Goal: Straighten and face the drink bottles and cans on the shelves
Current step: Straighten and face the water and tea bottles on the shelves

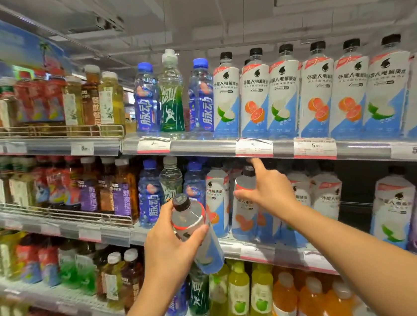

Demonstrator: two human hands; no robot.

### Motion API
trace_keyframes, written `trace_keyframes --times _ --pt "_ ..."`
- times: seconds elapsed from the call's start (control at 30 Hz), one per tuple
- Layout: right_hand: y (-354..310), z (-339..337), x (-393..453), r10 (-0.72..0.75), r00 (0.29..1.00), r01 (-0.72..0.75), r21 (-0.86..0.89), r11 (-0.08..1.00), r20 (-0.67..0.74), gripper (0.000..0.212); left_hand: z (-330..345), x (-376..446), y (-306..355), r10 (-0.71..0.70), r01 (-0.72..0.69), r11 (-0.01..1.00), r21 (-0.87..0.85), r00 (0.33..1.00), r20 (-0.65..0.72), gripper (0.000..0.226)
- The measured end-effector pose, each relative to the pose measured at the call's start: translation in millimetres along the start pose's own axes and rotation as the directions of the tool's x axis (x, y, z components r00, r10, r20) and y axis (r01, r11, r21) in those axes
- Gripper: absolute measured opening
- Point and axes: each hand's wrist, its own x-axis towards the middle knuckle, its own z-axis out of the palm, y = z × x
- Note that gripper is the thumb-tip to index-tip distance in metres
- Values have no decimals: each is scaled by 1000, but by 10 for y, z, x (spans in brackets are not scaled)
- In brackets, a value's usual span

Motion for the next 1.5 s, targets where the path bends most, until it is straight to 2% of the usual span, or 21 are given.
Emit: trace_keyframes --times 0.07,0.23,0.37,0.43,0.5,0.57,0.6,0.63,0.7,0.8,0.83,0.9,1.0,1.1,1.2,1.3,1.37,1.43,1.5 --pt "-33 -19 91 10 999 -7 -55 998 52 92 12 8 -12 -9 9 1000 16 1000 1 45" --pt "-157 45 275 109 980 -94 -94 991 165 72 108 23 -20 -16 16 1000 13 1000 10 45" --pt "-211 82 388 181 950 -158 -107 982 254 38 210 16 105 10 -13 997 70 999 32 76" --pt "-203 86 392 195 940 -184 -65 981 281 35 269 6 96 11 -15 997 75 998 56 73" --pt "-191 53 306 198 931 -217 29 976 305 44 320 -21 23 9 -12 998 63 998 57 63" --pt "-174 -25 130 174 939 -233 179 956 297 74 379 -30 -28 -24 20 998 57 997 70 63" --pt "-161 -81 9 154 950 -223 244 944 272 80 402 -37 -31 -26 22 998 53 996 82 59" --pt "-147 -143 -132 133 963 -201 298 933 233 81 419 -44 -10 -26 21 998 52 995 93 56" --pt "-103 -251 -436 84 979 -152 392 907 187 68 479 -52 59 -33 28 998 47 994 106 57" --pt "38 -299 -949 -49 952 -101 462 881 302 42 651 -56 122 -69 66 998 23 987 147 72" --pt "101 -297 -1111 -90 934 -88 467 880 345 45 721 -55 153 -72 70 997 18 983 168 76" --pt "225 -296 -1357 -109 912 -103 477 873 396 64 872 -70 270 -82 86 996 -10 973 217 78" --pt "401 -298 -1550 6 950 -166 488 857 313 85 1149 -129 521 -88 104 994 -43 958 271 68" --pt "616 -388 -1636 172 972 -229 466 855 162 79 1468 -239 801 -28 42 998 -36 945 325 54" --pt "900 -561 -1709 244 967 -253 400 881 75 75 1730 -339 1039 40 -23 999 -47 915 401 50" --pt "1194 -750 -1797 304 952 -272 415 868 -11 68 1862 -295 1193 208 -202 977 -60 879 429 47" --pt "1389 -869 -1823 361 931 -301 454 839 -49 72 1894 -185 1228 339 -355 934 -28 864 372 48" --pt "1571 -975 -1811 417 904 -322 485 813 -98 77 1917 -39 1219 438 -482 873 80 845 307 49" --pt "1726 -1043 -1778 452 876 -309 524 794 -168 72 1943 109 1179 489 -557 795 240 823 291 58"
